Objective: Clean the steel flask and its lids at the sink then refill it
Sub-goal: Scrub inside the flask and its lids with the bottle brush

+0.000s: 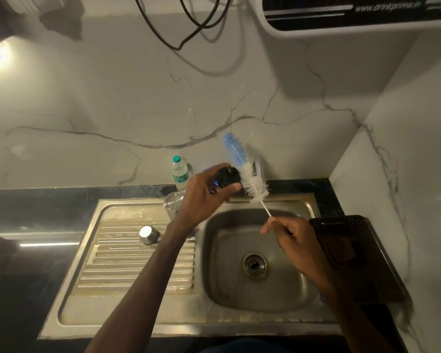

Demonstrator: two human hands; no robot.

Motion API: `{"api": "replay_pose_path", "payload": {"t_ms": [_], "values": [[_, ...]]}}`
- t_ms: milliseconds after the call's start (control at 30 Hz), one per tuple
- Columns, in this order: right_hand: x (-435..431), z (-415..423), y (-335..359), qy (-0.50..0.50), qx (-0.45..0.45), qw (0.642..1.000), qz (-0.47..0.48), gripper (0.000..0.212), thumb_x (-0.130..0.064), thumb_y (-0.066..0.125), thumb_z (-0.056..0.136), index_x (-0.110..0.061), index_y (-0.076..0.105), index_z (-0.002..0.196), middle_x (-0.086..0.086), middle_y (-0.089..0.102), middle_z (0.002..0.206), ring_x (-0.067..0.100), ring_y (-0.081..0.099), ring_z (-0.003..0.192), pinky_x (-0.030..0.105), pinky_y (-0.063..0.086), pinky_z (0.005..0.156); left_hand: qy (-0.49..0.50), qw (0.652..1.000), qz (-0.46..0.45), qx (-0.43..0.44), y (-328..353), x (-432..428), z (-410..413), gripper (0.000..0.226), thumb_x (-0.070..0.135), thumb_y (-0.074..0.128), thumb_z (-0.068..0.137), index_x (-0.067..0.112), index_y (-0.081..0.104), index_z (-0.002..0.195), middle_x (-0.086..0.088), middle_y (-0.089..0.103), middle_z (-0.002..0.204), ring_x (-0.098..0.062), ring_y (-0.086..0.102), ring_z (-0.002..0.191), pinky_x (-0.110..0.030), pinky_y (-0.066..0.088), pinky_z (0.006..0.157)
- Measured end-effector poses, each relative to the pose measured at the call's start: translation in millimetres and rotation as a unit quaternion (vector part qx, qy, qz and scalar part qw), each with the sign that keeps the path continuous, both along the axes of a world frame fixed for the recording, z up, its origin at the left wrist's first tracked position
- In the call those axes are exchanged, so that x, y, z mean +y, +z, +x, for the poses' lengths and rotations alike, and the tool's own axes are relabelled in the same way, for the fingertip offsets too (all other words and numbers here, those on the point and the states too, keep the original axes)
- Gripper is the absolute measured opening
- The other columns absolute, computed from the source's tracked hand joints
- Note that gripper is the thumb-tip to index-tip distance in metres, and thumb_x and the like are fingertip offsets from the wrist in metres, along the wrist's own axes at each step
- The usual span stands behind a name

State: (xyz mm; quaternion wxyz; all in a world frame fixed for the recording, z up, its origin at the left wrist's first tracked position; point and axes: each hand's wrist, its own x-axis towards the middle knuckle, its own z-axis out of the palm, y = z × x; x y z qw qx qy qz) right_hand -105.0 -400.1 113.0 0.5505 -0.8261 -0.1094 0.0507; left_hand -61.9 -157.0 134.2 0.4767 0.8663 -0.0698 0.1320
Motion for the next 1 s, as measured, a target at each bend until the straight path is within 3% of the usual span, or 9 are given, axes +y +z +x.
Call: {"api": "replay_pose_path", "payload": {"t_ms": [100, 267, 433, 567, 667, 733, 833, 900, 1000], "values": [[-3.5, -9.7, -0.4, 0.004, 0.005, 1.0, -0.001, 0.028, -0.009, 0.055, 0.105, -0.005, 0.077, 0.088, -0.024, 0.051, 0.045, 0.002, 0.041, 0.039, 0.012, 0.03, 0.048, 0.01, 1.0, -0.013, -0.004, 5.7, 11.6, 4.8, 0.041, 0.032, 0.077, 0.094, 0.02, 0.065, 0.131, 0.002, 0.077, 0.106, -0.011, 0.076, 0.067, -0.039, 0.065, 0.072], [2.6, 2.9, 5.1, -0.022, -0.016, 1.0, 0.005, 0.026, -0.011, 0.056, 0.105, -0.008, 0.077, 0.089, -0.026, 0.057, 0.052, 0.003, 0.042, 0.04, 0.014, 0.031, 0.046, -0.075, 0.996, 0.046, 0.005, -4.3, -6.8, -3.4, 0.042, 0.037, 0.077, 0.093, 0.022, 0.065, 0.13, 0.007, 0.076, 0.105, -0.009, 0.075, 0.069, -0.033, 0.064, 0.073], [2.9, -8.6, 3.7, 0.009, -0.005, 1.0, -0.005, 0.027, -0.006, 0.056, 0.104, -0.003, 0.077, 0.087, -0.026, 0.055, 0.049, -0.002, 0.048, 0.043, 0.009, 0.032, 0.049, 0.004, 1.0, 0.0, 0.01, 0.2, 3.5, 5.7, 0.039, 0.033, 0.079, 0.091, 0.031, 0.063, 0.127, 0.004, 0.076, 0.104, -0.009, 0.074, 0.064, -0.035, 0.064, 0.07], [1.5, -3.1, 3.7, -0.012, 0.019, 1.0, -0.009, 0.027, -0.011, 0.055, 0.105, -0.006, 0.077, 0.089, -0.025, 0.053, 0.046, 0.002, 0.043, 0.038, 0.011, 0.03, 0.046, -0.073, 0.996, 0.041, 0.01, -4.2, -5.0, -4.0, 0.042, 0.038, 0.077, 0.092, 0.024, 0.066, 0.13, 0.007, 0.076, 0.104, -0.01, 0.072, 0.069, -0.032, 0.063, 0.073], [4.7, 4.2, 11.4, -0.028, 0.008, 1.0, -0.007, 0.026, -0.009, 0.056, 0.104, -0.005, 0.077, 0.09, -0.029, 0.058, 0.052, -0.004, 0.054, 0.047, 0.007, 0.039, 0.051, -0.11, 0.992, 0.055, 0.011, -8.4, -14.6, -12.3, 0.042, 0.04, 0.076, 0.092, 0.025, 0.065, 0.13, 0.012, 0.073, 0.099, -0.011, 0.069, 0.076, -0.027, 0.059, 0.073], [6.4, 3.7, 12.1, -0.028, 0.001, 1.0, -0.005, 0.027, -0.01, 0.055, 0.105, -0.006, 0.077, 0.09, -0.028, 0.059, 0.053, -0.005, 0.056, 0.049, 0.007, 0.039, 0.053, -0.096, 0.994, 0.05, 0.006, -7.6, -14.0, -11.7, 0.039, 0.043, 0.075, 0.092, 0.028, 0.065, 0.127, 0.013, 0.073, 0.098, -0.011, 0.069, 0.077, -0.03, 0.06, 0.075], [5.9, -5.5, 3.5, -0.008, 0.006, 1.0, 0.0, 0.026, -0.01, 0.055, 0.105, -0.008, 0.076, 0.092, -0.023, 0.055, 0.048, 0.003, 0.04, 0.039, 0.013, 0.029, 0.045, -0.026, 0.999, 0.025, 0.007, -6.0, -1.8, -4.5, 0.04, 0.038, 0.076, 0.093, 0.023, 0.064, 0.128, 0.006, 0.075, 0.101, -0.009, 0.072, 0.069, -0.034, 0.063, 0.073], [6.8, -11.5, -1.2, -0.006, 0.009, 1.0, -0.002, 0.026, -0.009, 0.054, 0.105, -0.005, 0.076, 0.09, -0.028, 0.054, 0.049, 0.002, 0.042, 0.039, 0.01, 0.029, 0.046, 0.007, 1.0, 0.017, 0.013, -7.2, 7.9, -2.9, 0.039, 0.034, 0.077, 0.093, 0.025, 0.063, 0.129, 0.004, 0.075, 0.101, -0.008, 0.071, 0.066, -0.034, 0.063, 0.07], [13.8, -11.5, -1.2, -0.01, -0.008, 1.0, -0.013, 0.026, -0.009, 0.056, 0.104, -0.006, 0.077, 0.088, -0.03, 0.057, 0.053, 0.001, 0.047, 0.042, 0.01, 0.032, 0.047, -0.032, 0.997, 0.067, 0.017, -15.7, 6.2, -11.0, 0.041, 0.041, 0.075, 0.093, 0.023, 0.065, 0.128, 0.008, 0.074, 0.102, -0.006, 0.07, 0.073, -0.026, 0.061, 0.072]]}}
